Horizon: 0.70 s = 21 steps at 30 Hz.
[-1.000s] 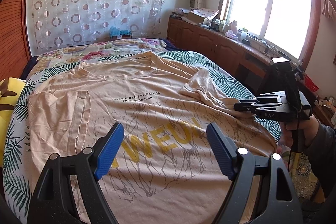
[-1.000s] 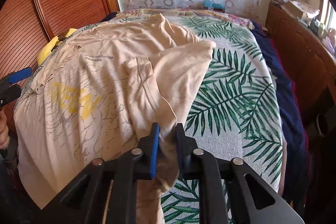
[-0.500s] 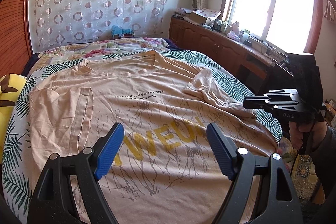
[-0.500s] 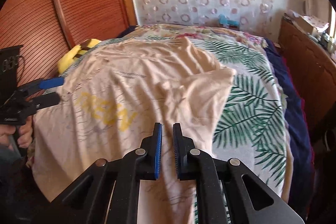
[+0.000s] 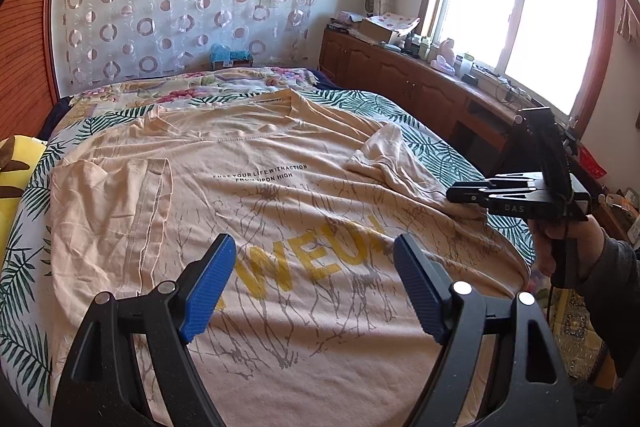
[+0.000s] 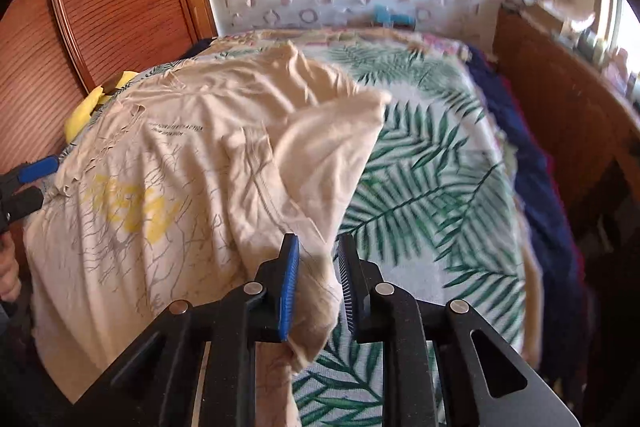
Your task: Fold small clothes
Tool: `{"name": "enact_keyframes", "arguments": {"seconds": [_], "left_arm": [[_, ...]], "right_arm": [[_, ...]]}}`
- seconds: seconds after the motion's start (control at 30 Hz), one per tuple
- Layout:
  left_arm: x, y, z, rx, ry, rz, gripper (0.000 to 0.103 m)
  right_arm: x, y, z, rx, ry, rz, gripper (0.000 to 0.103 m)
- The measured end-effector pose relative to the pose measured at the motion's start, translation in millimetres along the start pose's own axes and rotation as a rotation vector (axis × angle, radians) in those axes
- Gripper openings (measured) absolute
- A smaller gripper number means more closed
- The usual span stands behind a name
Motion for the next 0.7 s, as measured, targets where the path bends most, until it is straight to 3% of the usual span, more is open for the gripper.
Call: {"name": "enact_keyframes", "arguments": {"seconds": [0.27,0.37,0.53,0.7], "left_arm": [[0.0,-0.5,0.8,-0.007,0.001,-0.001,0.082],[-0.2,-1.0,0.8,-0.008,0.0,-0.001,0.082],[-0.2,-1.5,1.0,-0.007,-0.002,-0.001,0.082],[1.5,-2.3,2.2,-0.009,-0.003,-0.002,0.082]], "right_arm": [[10.1,-9.5,-7.0,-0.053,-0.009,0.022,0.02],[10.1,-19.4,-6.4,-0.096,-0.012,0.03,0.011],[-4.4,-26.9,-6.5,-0.131,0.045,0.081,0.008],[-13.3,-34.7,-6.8,-0.149,0.074,0.072,0.008]]}}
Point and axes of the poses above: each gripper's, at about its wrist camera, not at the fingertips, and x roughly the way its jaws point, y to its right, z to its underside, the point moved 2 cm from there along x, roughly the way its jaws point, and after that the axes turned 12 degrees about -x, right-handed, at the moved point
